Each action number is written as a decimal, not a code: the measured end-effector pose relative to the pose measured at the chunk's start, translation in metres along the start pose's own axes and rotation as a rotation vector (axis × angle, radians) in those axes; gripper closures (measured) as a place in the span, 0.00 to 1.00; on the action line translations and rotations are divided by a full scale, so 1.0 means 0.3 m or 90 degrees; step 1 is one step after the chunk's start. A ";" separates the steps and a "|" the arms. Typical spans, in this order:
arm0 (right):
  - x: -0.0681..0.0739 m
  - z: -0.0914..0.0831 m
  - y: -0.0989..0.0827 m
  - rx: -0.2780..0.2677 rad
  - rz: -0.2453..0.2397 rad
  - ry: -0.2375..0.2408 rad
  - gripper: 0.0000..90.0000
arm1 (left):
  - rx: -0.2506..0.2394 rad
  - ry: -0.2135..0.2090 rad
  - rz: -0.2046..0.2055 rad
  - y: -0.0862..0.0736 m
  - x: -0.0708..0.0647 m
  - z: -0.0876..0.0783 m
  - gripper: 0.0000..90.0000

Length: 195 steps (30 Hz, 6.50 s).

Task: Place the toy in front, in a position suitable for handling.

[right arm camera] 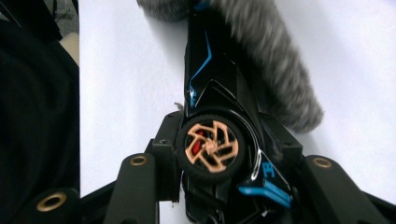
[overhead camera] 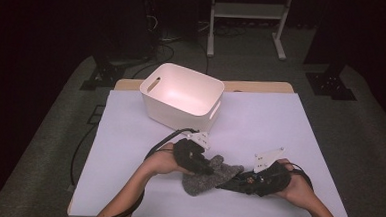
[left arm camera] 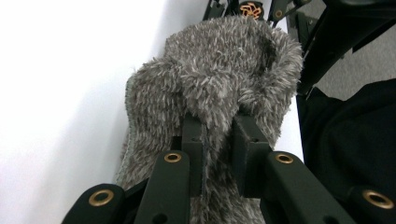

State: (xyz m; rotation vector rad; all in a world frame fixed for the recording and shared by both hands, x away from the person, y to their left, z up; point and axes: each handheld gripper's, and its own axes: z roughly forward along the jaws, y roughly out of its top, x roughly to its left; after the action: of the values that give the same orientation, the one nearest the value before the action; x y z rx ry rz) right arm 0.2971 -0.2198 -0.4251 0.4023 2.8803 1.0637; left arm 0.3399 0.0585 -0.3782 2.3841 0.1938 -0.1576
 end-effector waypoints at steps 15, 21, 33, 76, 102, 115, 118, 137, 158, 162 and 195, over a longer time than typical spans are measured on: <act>-0.011 0.080 0.064 -0.006 -0.031 0.004 0.62 | -0.028 0.031 -0.027 -0.071 0.015 -0.113 0.86; -0.026 0.137 0.134 -0.005 -0.051 0.018 0.62 | -0.014 0.040 -0.027 -0.078 0.013 -0.111 0.85; -0.017 0.142 0.121 -0.029 -0.052 0.011 0.62 | 0.036 0.009 -0.012 0.018 0.016 0.012 0.61; -0.088 0.076 0.054 -0.024 -0.040 -0.011 0.62 | 0.068 0.190 -0.120 -0.303 0.068 -0.409 0.86; -0.009 0.082 0.087 -0.014 0.033 0.030 0.33 | 0.082 0.153 -0.125 -0.370 0.026 -0.168 0.59; 0.055 0.161 0.067 0.057 -0.032 -0.008 0.21 | 0.071 0.163 -0.122 -0.365 0.008 -0.162 0.52; 0.055 0.161 0.067 0.057 -0.033 -0.004 0.20 | 0.062 0.164 -0.121 -0.363 0.003 -0.163 0.51; 0.008 0.078 0.117 0.015 -0.001 0.048 0.21 | 0.019 0.169 -0.114 -0.366 -0.015 -0.164 0.39; -0.107 -0.026 0.366 -0.031 -0.027 0.042 0.24 | -0.008 0.196 -0.114 -0.357 -0.028 -0.181 0.22; -0.123 -0.046 0.427 -0.037 -0.037 0.038 0.24 | -0.007 0.198 -0.117 -0.358 -0.029 -0.183 0.21; -0.289 -0.041 0.684 -0.002 -0.060 0.015 0.25 | -0.017 0.196 -0.124 -0.370 -0.008 -0.188 0.18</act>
State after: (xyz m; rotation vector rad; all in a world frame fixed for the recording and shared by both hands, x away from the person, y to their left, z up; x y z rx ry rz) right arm 0.4257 -0.1000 -0.2876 0.2524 2.8845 1.0656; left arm 0.3205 0.1773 -0.4106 2.3496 0.5700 0.1225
